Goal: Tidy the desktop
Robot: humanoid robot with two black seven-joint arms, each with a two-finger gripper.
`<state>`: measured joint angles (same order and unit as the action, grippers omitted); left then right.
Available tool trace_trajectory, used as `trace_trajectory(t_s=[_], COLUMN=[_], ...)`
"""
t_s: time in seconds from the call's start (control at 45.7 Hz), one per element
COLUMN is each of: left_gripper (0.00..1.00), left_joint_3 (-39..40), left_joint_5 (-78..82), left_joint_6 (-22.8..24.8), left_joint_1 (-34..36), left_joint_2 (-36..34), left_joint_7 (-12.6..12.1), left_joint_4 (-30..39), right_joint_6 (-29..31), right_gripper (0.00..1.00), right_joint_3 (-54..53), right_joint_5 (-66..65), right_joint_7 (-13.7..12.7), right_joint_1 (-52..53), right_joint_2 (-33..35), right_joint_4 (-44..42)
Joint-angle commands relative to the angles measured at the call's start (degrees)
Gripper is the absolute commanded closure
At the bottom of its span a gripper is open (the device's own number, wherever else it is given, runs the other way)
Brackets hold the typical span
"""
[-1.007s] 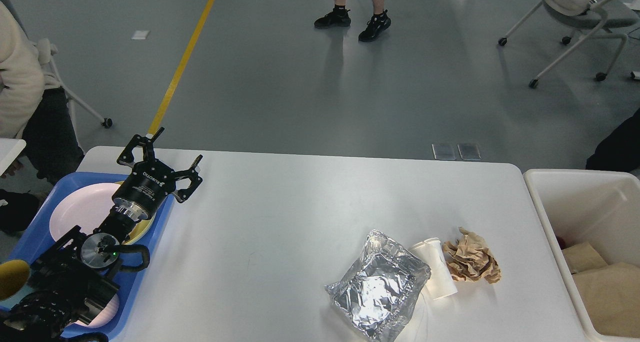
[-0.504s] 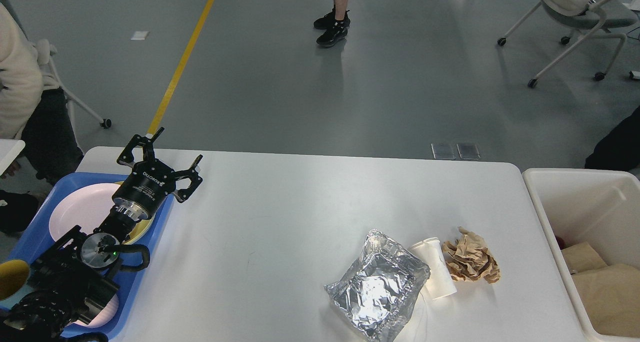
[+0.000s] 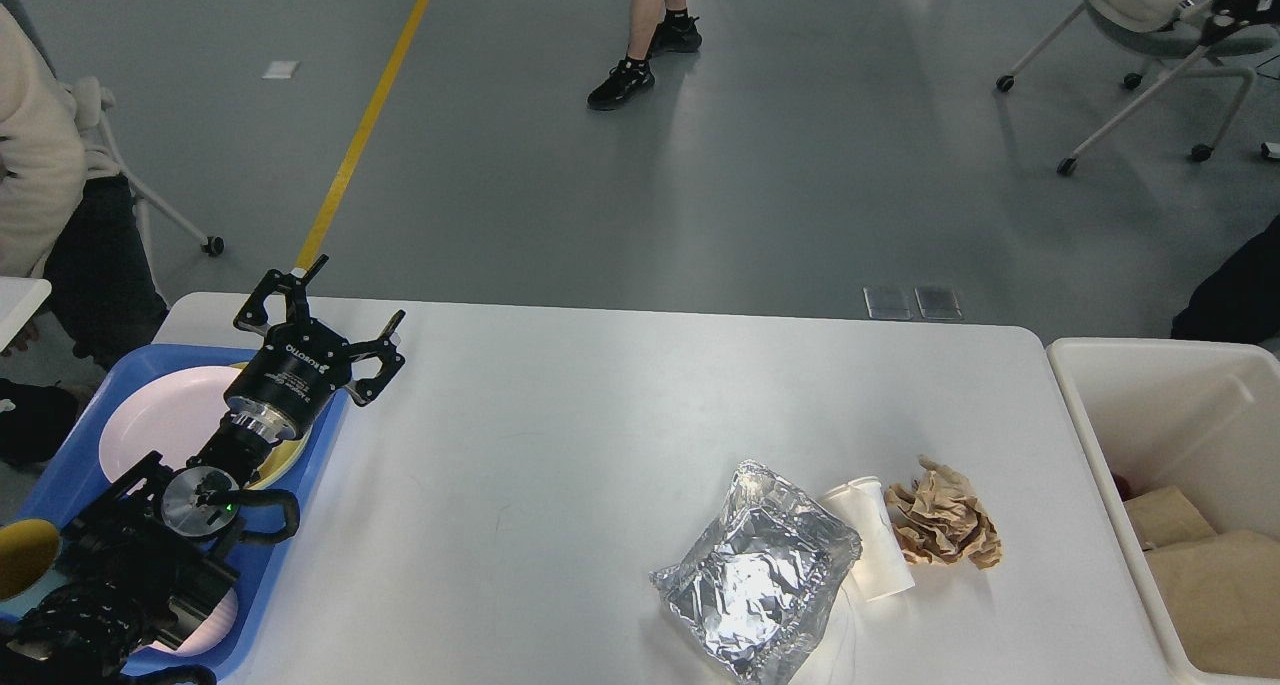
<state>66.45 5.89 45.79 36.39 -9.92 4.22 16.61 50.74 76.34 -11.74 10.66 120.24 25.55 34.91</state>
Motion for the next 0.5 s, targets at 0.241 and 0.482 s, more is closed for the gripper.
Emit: trace_trajectory(t_s=[0.241, 0.482], left_gripper=[0.03, 0.03], left_joint_3=[0.0, 0.0], left_joint_5=[0.0, 0.0], left_joint_6=[0.0, 0.0], left_joint_1=[0.0, 0.0], left_joint_2=[0.0, 0.0], left_joint_7=[0.0, 0.0], left_joint_4=[0.0, 0.0], right_joint_6=[0.6, -0.3], right_gripper=[0.02, 0.06], right_joint_3=[-1.8, -3.4], right_joint_5=[0.5, 1.0], right_joint_7=[0.1, 0.1], right_joint_1=[-0.2, -6.0], right_joint_2=[-11.2, -13.8], right_joint_4=[9.6, 18.8])
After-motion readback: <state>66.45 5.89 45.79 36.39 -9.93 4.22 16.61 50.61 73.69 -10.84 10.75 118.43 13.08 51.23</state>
